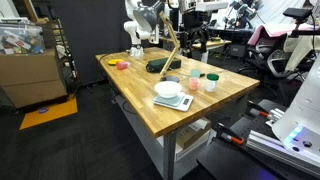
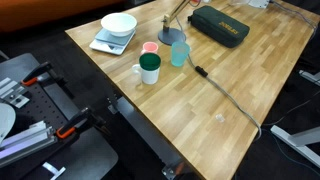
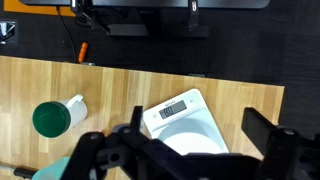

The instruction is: Pour the contents from the pink cup into the white bowl

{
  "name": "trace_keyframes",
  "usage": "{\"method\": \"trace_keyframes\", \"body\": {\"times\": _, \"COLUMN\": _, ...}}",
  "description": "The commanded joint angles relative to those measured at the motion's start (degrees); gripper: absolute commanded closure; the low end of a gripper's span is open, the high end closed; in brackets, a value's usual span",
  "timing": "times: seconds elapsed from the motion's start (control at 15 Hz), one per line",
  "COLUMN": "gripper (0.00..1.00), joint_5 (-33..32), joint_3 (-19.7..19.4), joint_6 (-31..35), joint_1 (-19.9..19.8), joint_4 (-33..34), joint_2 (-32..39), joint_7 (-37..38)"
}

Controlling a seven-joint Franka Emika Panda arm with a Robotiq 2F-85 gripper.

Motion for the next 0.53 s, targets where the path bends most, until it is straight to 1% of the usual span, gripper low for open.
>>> {"method": "trace_keyframes", "body": {"times": 0.0, "gripper": 0.00, "joint_5": -0.1, "joint_3": -0.6, "joint_6": -0.2, "joint_1": 0.7, "joint_4": 0.1, "joint_2": 0.0, "joint_7": 0.1}}
{"method": "trace_keyframes", "body": {"times": 0.13, "gripper": 0.00, "joint_5": 0.6, "joint_3": -1.3, "joint_6": 0.5, "joint_1": 0.4, "joint_4": 0.1, "joint_2": 0.0, "joint_7": -0.6}}
{"method": "trace_keyframes", "body": {"times": 0.27, "gripper": 0.00, "joint_5": 3.0, "joint_3": -2.9, "joint_6": 1.5, "joint_1": 0.1, "joint_4": -0.2, "joint_2": -0.4, "joint_7": -2.5}}
{"method": "trace_keyframes", "body": {"times": 0.47, "gripper": 0.00, "joint_5": 7.6, "joint_3": -6.3, "joint_6": 3.7, "joint_1": -1.1, "joint_4": -1.3, "joint_2": -1.4, "joint_7": -4.5}}
